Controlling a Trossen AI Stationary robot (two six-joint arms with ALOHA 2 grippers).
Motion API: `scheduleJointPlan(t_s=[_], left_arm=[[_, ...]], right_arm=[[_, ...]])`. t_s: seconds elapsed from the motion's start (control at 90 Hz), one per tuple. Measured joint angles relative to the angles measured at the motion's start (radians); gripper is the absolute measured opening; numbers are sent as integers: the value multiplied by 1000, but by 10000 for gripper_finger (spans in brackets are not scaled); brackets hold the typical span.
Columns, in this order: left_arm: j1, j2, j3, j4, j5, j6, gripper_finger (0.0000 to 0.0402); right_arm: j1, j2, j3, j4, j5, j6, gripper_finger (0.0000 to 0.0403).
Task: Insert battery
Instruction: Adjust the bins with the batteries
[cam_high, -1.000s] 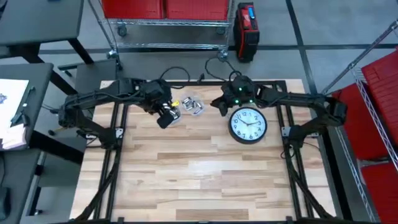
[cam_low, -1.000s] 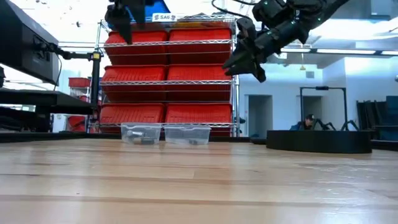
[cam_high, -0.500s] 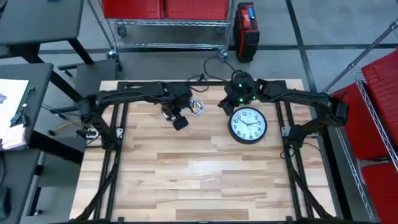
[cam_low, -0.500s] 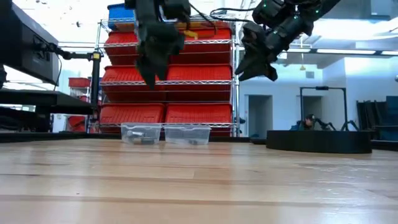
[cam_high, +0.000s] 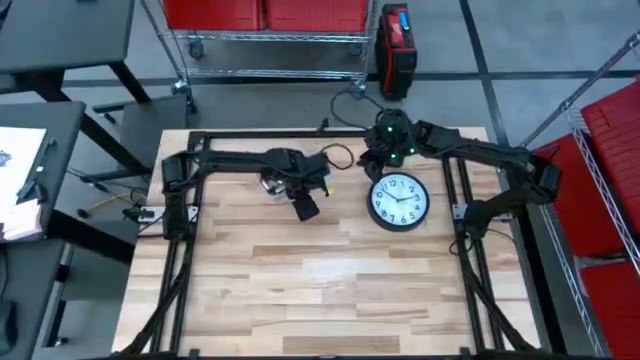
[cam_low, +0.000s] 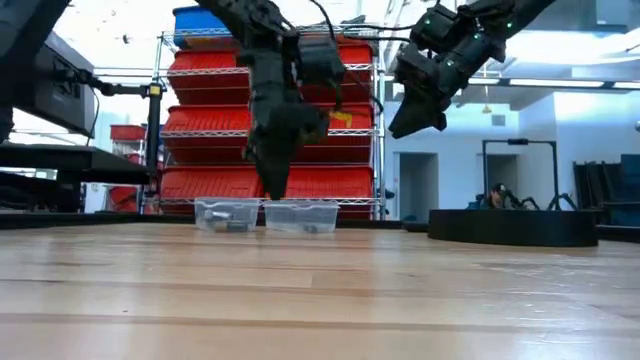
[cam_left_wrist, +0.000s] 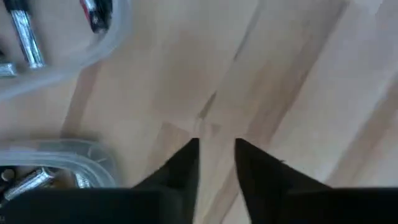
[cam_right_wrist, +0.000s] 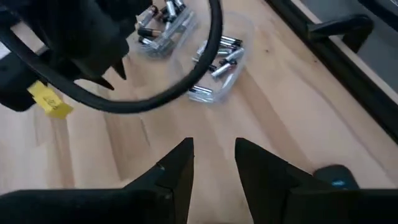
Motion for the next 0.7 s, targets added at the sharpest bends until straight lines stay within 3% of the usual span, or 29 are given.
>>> scheduleJointPlan(t_s=[0.156, 0.422, 0.7], left_arm=[[13, 27, 0, -5, -98, 20, 4], [55, 26, -2, -121, -146, 75, 8], [101, 22, -105, -173, -160, 88, 1]], right_arm=[[-13, 0, 0, -22, 0, -1, 113], [-10, 0, 0, -48, 0, -3, 113], [-10, 0, 0, -58, 0, -3, 113]])
